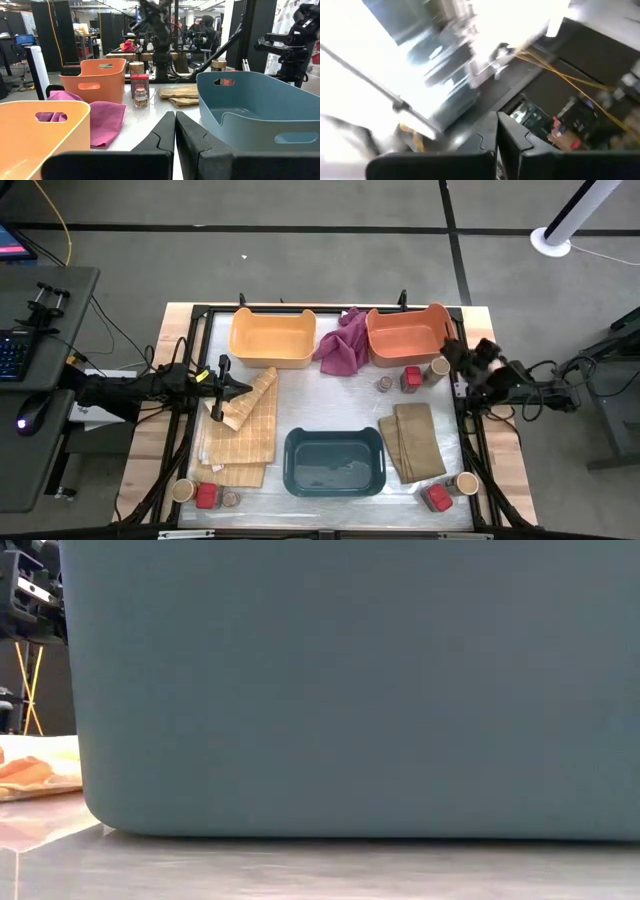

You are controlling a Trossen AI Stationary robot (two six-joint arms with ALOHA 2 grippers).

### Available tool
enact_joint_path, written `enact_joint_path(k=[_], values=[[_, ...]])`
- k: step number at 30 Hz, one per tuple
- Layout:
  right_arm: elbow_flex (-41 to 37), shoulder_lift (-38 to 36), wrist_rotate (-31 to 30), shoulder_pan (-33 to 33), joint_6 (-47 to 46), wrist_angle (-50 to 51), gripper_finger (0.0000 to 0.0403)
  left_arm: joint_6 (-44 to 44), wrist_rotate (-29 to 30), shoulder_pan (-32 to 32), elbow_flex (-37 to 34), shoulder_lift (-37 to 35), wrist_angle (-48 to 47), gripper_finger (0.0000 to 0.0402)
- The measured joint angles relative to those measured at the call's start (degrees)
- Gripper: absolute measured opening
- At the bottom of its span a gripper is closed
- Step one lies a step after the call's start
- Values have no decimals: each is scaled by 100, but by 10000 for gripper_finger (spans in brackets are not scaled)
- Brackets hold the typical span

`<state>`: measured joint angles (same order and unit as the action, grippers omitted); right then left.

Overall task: Sort spices by type
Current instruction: Put the top right red seasoning can into the orange bin

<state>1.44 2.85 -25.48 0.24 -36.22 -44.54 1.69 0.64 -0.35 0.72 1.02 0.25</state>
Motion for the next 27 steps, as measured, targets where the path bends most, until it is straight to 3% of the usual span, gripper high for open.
enact_joint_path(k=[3,7,12,17,23,27], values=[[474,301,-176,2,-245,668,1,2,0,-1,1,0,0,0],[1487,942,191,2,-13,2064,1,2,0,-1,1,0,0,0],[3371,1860,304,2,-253,5698,13,2,2,1,-1,0,0,0],[4970,3195,292,2,-1005,8846,91,0,1,-1,1,-2,0,0],[6154,4991,651,-1,-1689,10729,220,1,1,1,1,-2,0,0],[6645,6126,910,-108,-2440,11726,275,2,2,-1,1,-2,0,0]])
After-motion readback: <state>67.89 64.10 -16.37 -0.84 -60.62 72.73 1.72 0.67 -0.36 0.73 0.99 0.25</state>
